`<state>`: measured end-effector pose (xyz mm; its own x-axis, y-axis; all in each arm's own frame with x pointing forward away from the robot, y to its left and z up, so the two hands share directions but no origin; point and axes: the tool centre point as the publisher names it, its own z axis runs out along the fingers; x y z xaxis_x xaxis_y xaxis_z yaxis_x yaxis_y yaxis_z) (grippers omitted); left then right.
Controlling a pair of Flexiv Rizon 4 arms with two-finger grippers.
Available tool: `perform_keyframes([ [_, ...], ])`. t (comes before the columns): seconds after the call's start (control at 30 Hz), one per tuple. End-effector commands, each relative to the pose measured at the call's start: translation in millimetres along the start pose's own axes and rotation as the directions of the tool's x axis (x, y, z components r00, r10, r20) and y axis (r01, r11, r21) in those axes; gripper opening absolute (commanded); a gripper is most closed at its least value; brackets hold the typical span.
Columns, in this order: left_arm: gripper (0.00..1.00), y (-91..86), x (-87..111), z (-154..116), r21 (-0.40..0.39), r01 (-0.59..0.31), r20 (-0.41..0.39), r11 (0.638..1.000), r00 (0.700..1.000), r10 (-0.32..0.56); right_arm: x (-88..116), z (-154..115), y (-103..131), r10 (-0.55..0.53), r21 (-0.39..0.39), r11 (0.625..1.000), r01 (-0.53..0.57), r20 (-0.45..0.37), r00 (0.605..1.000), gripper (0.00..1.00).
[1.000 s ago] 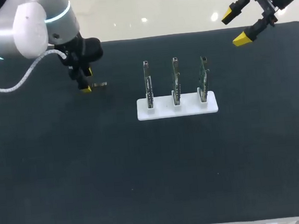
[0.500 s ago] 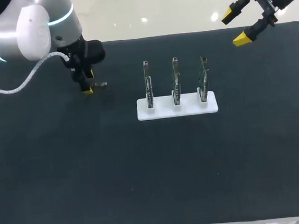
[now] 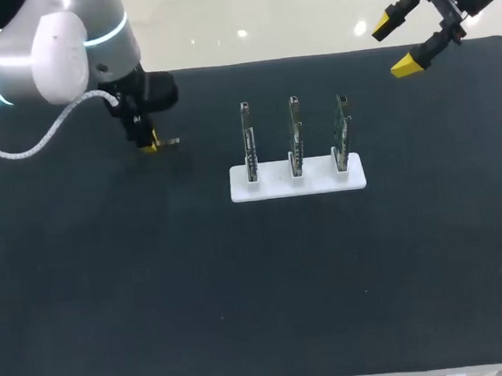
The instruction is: Pick up the optical module with the left hand, and insert it into the network port with the right hand.
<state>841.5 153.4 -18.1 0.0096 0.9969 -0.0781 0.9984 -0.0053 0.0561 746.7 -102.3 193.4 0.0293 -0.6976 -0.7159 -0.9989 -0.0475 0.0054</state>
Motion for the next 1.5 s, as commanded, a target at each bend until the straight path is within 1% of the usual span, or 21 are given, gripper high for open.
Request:
perform_keyframes([
  [0.03,0.00,0.2,-3.2,1,0.007,0.001,-0.003,1.000,1.000,-0.001,0,0,-1,0.000,-0.001,1.000,0.000,0.000,1.000,1.00],
  [0.17,0.00,-1.2,-6.0,-10,0.021,0.009,0.017,1.000,1.000,-0.009,0,0,-1,0.000,-0.001,1.000,0.000,0.000,1.000,1.00],
  [0.27,0.00,-3.9,-7.7,-22,0.025,-0.004,0.075,1.000,0.997,0.002,0,0,-1,0.000,-0.001,1.000,0.000,0.000,1.000,1.00],
  [0.33,0.00,-6.5,-8.3,-32,0.025,-0.016,0.131,1.000,0.991,0.012,0,0,-1,0.000,-0.001,1.000,0.000,0.000,1.000,1.00],
  [0.47,0.00,-12.1,-12.9,-51,0.048,-0.023,0.208,0.999,0.978,0.012,0,0,-1,0.000,-0.001,1.000,0.000,0.000,1.000,1.00],
  [0.57,0.00,-16.9,-16.5,-64,0.055,-0.036,0.282,0.998,0.959,0.019,0,0,-1,0.000,-0.001,1.000,0.000,0.000,1.000,1.00],
  [0.63,0.00,-20.6,-17.8,-74,0.059,-0.055,0.340,0.997,0.940,0.032,0,0,-1,0.000,-0.001,1.000,0.000,0.000,1.000,1.00],
  [0.73,0.00,-25.3,-19.7,-88,0.060,-0.067,0.404,0.996,0.914,0.038,0,0,-1,0.000,-0.001,1.000,0.000,0.000,1.000,1.00],
  [0.87,0.00,-31.5,-25.0,-101,0.038,-0.075,0.510,0.996,0.859,0.046,0,0,-1,0.000,-0.001,1.000,0.000,0.000,1.000,1.00],
  [0.97,0.00,-36.7,-27.7,-111,0.017,-0.082,0.589,0.997,0.806,0.056,0,0,-1,0.000,-0.001,1.000,0.000,0.000,1.000,1.00],
  [1.07,0.00,-43.0,-28.6,-121,0.007,-0.085,0.642,0.996,0.764,0.061,0,0,-1,0.000,-0.001,1.000,0.000,0.000,1.000,1.00],
  [1.13,0.00,-47.6,-30.4,-125,0.009,-0.082,0.662,0.997,0.747,0.055,0,0,-1,0.000,-0.001,1.000,0.000,0.000,1.000,1.00],
  [1.2,0.00,-52.2,-30.8,-131,-0.002,-0.079,0.695,0.997,0.717,0.058,0,0,-1,0.000,-0.001,1.000,0.000,0.000,1.000,1.00],
  [1.3,0.00,-58.5,-26.8,-140,-0.004,-0.078,0.726,0.997,0.685,0.056,0,0,-1,0.000,-0.001,1.000,0.000,0.000,1.000,1.00],
  [1.33,0.00,-61.1,-26.4,-143,-0.008,-0.081,0.746,0.997,0.663,0.059,0,0,-1,0.000,-0.001,1.000,0.000,0.000,1.000,1.00],
  [1.4,0.00,-65.9,-26.3,-148,-0.003,-0.082,0.768,0.997,0.638,0.055,0,0,-1,0.000,-0.001,1.000,0.000,0.000,1.000,1.00],
  [1.43,0.00,-67.3,-26.3,-150,-0.003,-0.084,0.782,0.996,0.621,0.055,0,0,-1,0.000,-0.001,1.000,0.000,0.000,1.000,1.00],
  [1.47,0.00,-68.8,-26.3,-153,0.000,-0.089,0.800,0.996,0.598,0.053,0,0,-1,0.000,-0.001,1.000,0.000,0.000,1.000,1.00],
  [1.5,0.00,-68.8,-26.3,-153,0.000,-0.089,0.800,0.996,0.598,0.053,0,0,-1,0.000,-0.001,1.000,0.000,0.000,1.000,1.00],
])
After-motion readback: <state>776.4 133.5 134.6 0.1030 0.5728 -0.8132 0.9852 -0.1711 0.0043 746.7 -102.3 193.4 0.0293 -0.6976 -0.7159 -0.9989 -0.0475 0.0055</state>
